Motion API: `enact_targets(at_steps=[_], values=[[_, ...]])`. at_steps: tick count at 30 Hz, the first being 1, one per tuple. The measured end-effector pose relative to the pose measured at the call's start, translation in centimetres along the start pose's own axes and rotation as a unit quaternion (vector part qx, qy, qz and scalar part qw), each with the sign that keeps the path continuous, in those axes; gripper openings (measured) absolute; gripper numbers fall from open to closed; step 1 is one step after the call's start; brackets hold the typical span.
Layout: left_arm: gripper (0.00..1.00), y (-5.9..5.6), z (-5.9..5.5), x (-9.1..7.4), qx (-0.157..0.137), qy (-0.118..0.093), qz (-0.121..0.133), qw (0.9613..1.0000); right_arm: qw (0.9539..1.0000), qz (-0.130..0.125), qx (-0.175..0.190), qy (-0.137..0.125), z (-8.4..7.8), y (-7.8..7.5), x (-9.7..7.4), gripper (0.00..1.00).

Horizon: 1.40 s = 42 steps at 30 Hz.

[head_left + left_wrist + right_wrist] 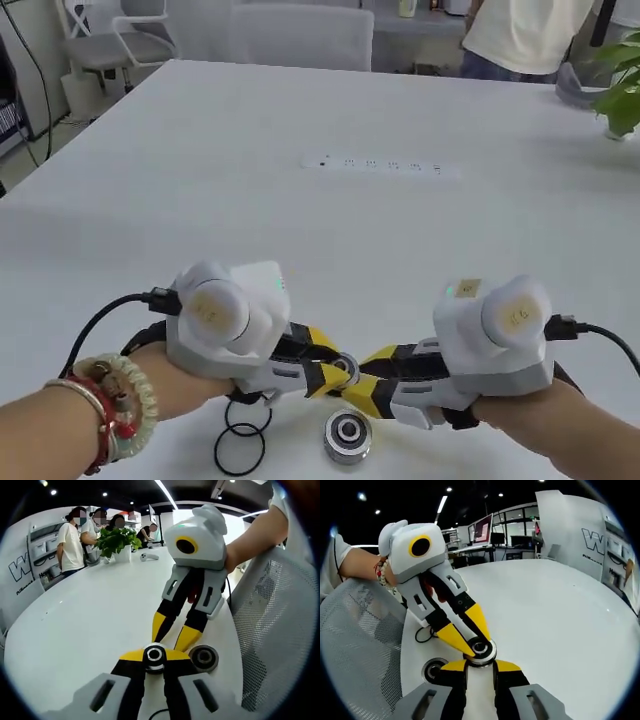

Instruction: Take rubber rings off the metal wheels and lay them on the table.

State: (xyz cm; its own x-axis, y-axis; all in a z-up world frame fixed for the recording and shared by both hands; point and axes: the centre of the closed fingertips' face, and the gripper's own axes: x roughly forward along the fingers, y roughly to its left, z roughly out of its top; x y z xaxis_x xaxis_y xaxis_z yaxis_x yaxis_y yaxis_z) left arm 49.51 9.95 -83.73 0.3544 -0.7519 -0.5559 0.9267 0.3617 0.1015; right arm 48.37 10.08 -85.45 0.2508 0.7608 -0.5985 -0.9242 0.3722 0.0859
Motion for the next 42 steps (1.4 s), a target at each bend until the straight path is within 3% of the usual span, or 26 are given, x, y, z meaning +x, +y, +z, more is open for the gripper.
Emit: enact_targets(at_steps=[2, 8, 12, 14, 19, 25, 32, 37, 40, 42], values=[[0.07, 0.0, 0.0, 0.0, 0.001, 0.000, 0.001, 1.0000, 0.9997, -0.001, -0.026, 0.004, 0.0, 0.0, 0.0, 0.14], [0.06, -0.1, 0.3, 0.3, 0.012, -0.002, 0.005, 0.9999, 0.9997, -0.002, -0.022, 0.008, -0.1, -0.1, -0.1, 0.13], [0.04, 0.0, 0.4, 0.3, 0.010, -0.003, 0.007, 0.9999, 0.9993, -0.002, -0.033, 0.016, -0.1, 0.1, -0.1, 0.06], [0.02, -0.2, 0.4, 0.3, 0.006, -0.006, 0.004, 1.0000, 0.9980, -0.017, -0.054, 0.028, -0.2, -0.3, -0.1, 0.01], [0.00, -0.5, 0.5, 0.4, 0.014, -0.007, 0.002, 0.9999, 0.9980, -0.023, -0.050, 0.030, 0.0, -0.4, 0.0, 0.00], [0.03, -0.4, 0.4, 0.3, 0.006, -0.007, -0.004, 0.9999, 0.9987, -0.034, -0.028, 0.025, 0.5, -0.9, -0.6, 0.00], [0.08, -0.5, 0.3, 0.1, 0.006, -0.004, -0.007, 1.0000, 0.9982, -0.044, 0.033, 0.023, 0.2, -1.7, -1.3, 0.00], [0.10, -0.8, 0.4, 0.1, 0.011, -0.003, -0.010, 0.9999, 0.9929, -0.031, 0.114, 0.008, 0.1, -1.8, -2.1, 0.00], [0.10, -0.8, 0.4, 0.1, 0.011, -0.002, -0.010, 0.9999, 0.9893, -0.019, 0.144, -0.002, 0.2, -1.7, -2.2, 0.00], [0.10, -0.6, 0.4, 0.1, 0.010, -0.001, -0.007, 0.9999, 0.9899, -0.017, 0.141, -0.002, 0.1, -1.7, -2.1, 0.00]])
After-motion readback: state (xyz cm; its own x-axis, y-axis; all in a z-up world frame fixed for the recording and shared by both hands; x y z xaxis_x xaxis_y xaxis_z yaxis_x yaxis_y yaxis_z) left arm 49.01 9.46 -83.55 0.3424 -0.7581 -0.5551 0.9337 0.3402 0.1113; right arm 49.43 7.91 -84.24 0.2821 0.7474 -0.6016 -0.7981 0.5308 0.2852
